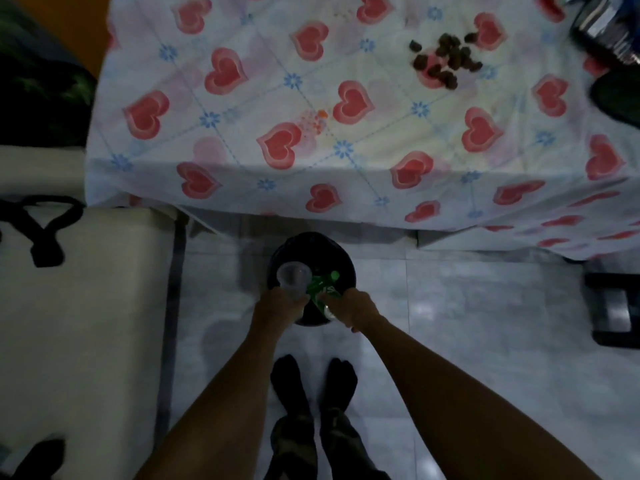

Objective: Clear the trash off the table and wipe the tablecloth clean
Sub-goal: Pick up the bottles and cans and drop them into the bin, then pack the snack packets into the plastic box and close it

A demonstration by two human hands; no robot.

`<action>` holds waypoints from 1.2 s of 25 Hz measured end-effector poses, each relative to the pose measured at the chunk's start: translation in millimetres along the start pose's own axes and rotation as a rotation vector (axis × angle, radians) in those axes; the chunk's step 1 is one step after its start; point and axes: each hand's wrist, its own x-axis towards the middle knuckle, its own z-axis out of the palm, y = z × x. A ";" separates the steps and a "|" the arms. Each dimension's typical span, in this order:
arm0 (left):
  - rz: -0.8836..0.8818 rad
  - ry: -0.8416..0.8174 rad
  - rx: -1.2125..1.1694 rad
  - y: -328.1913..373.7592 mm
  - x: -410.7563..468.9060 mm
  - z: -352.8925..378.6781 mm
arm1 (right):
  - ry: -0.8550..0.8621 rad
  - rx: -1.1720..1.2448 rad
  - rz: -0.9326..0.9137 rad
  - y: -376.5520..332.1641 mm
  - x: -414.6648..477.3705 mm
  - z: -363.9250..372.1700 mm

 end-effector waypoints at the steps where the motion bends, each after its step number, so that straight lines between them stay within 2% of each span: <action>1: 0.000 0.010 0.012 -1.2 0.6 -0.3 | 0.009 -0.007 -0.007 -1.4 0.2 0.6; 7: 0.049 0.075 0.115 -0.6 -10.3 -16.1 | 0.079 -0.078 -0.044 -6.1 -13.7 -17.3; 13: 0.151 0.134 0.251 33.0 -51.6 -55.6 | 0.131 -0.106 -0.118 -23.8 -56.2 -61.4; 20: 0.383 0.355 0.327 106.5 -139.6 -143.3 | 0.319 -0.116 -0.294 -62.3 -158.3 -169.4; 25: 0.489 0.450 0.386 180.8 -211.0 -201.9 | 0.505 -0.070 -0.335 -86.2 -234.1 -250.4; 30: 0.602 0.524 0.458 243.0 -253.7 -220.8 | 0.610 -0.060 -0.356 -76.7 -297.3 -316.6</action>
